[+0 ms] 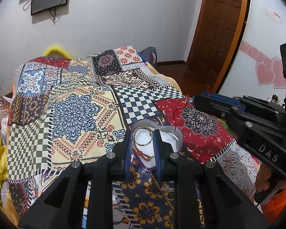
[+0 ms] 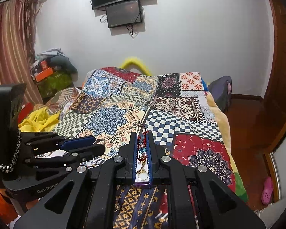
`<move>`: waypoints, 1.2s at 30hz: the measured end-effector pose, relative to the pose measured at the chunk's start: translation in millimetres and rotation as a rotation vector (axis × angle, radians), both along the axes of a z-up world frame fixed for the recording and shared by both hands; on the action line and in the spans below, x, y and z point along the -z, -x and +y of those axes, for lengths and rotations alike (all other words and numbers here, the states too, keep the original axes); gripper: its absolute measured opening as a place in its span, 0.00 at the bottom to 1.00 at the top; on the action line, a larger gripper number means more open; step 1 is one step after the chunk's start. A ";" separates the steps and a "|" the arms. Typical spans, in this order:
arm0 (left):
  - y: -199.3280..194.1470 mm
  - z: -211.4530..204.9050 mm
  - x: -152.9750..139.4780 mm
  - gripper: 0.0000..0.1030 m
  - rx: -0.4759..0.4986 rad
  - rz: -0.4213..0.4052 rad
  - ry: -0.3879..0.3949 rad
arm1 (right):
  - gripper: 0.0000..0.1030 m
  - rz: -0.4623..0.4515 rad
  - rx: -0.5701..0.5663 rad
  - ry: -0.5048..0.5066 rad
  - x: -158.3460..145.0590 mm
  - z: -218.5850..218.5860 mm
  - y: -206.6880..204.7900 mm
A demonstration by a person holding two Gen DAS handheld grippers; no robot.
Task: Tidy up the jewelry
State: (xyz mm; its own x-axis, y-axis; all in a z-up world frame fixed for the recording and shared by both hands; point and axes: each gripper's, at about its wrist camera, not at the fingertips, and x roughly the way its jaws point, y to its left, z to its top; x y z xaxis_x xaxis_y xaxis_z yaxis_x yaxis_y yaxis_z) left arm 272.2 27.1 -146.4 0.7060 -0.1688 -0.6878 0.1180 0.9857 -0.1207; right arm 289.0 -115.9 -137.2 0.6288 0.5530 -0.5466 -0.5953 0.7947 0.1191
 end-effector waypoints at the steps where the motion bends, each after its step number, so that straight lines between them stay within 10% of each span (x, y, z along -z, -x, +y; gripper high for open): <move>1: -4.0 -0.2 3.4 0.20 0.003 0.009 0.000 | 0.08 0.004 -0.003 0.003 1.8 1.2 -1.9; 36: -35.8 -8.0 31.9 0.20 0.044 0.116 -0.013 | 0.08 0.222 -0.111 0.173 71.1 20.6 -44.5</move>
